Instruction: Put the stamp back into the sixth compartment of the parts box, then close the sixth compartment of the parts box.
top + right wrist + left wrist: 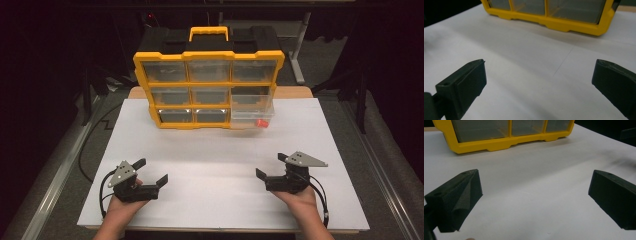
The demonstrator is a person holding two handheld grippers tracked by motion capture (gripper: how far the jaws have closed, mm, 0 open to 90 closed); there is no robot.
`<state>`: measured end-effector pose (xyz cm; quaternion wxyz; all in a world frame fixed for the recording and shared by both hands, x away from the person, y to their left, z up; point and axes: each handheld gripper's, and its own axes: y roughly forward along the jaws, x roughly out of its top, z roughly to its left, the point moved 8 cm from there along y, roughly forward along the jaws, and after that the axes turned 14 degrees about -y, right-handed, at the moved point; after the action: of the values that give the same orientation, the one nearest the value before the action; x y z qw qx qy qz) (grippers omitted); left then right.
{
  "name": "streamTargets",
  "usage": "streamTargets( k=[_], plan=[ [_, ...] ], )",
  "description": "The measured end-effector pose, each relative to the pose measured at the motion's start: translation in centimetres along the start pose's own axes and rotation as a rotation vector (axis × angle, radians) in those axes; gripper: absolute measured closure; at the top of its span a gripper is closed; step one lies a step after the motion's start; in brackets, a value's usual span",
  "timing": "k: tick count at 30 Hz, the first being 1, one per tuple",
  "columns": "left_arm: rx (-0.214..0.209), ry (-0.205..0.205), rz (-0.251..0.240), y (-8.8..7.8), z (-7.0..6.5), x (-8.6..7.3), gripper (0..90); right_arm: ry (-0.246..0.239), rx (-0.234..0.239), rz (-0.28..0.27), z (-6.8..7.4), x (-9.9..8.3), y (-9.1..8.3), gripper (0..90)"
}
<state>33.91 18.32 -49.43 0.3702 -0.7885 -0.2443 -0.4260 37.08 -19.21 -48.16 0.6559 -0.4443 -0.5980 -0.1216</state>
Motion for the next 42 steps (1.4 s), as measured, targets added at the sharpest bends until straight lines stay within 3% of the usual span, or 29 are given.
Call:
streamTargets(
  k=[3, 4, 7, 10, 22, 38, 42],
  plan=[
    [0.007, -0.001, 0.005, 0.26, 0.03, 0.00, 0.2, 0.007, 0.006, -0.060, 0.12, -0.27, -0.85, 0.0],
    [0.008, 0.002, 0.008, 0.35, 0.01, -0.02, 0.2, -0.016, 0.013, -0.066, 0.26, -0.33, -1.07, 0.0],
    [0.017, 0.007, 0.011, 0.53, -0.11, -0.06, 0.2, -0.054, -0.001, -0.068, 0.26, -0.41, -1.10, 0.0],
    [0.029, 0.004, 0.008, 0.50, -0.20, -0.11, 0.2, -0.028, -0.002, -0.057, 0.08, -0.62, -0.69, 0.0],
    [0.053, 0.023, 0.010, 0.57, 0.20, -0.11, 0.2, -0.048, -0.035, -0.041, 0.16, -0.53, -0.56, 0.0],
    [0.044, 0.041, 0.004, 0.40, -0.09, 0.00, 0.2, -0.052, -0.056, -0.039, 0.01, -0.60, -0.55, 0.0],
    [0.034, 0.026, -0.010, 0.48, -0.20, 0.28, 0.2, -0.073, -0.050, -0.030, 0.30, -0.73, -0.53, 1.2]
  ],
)
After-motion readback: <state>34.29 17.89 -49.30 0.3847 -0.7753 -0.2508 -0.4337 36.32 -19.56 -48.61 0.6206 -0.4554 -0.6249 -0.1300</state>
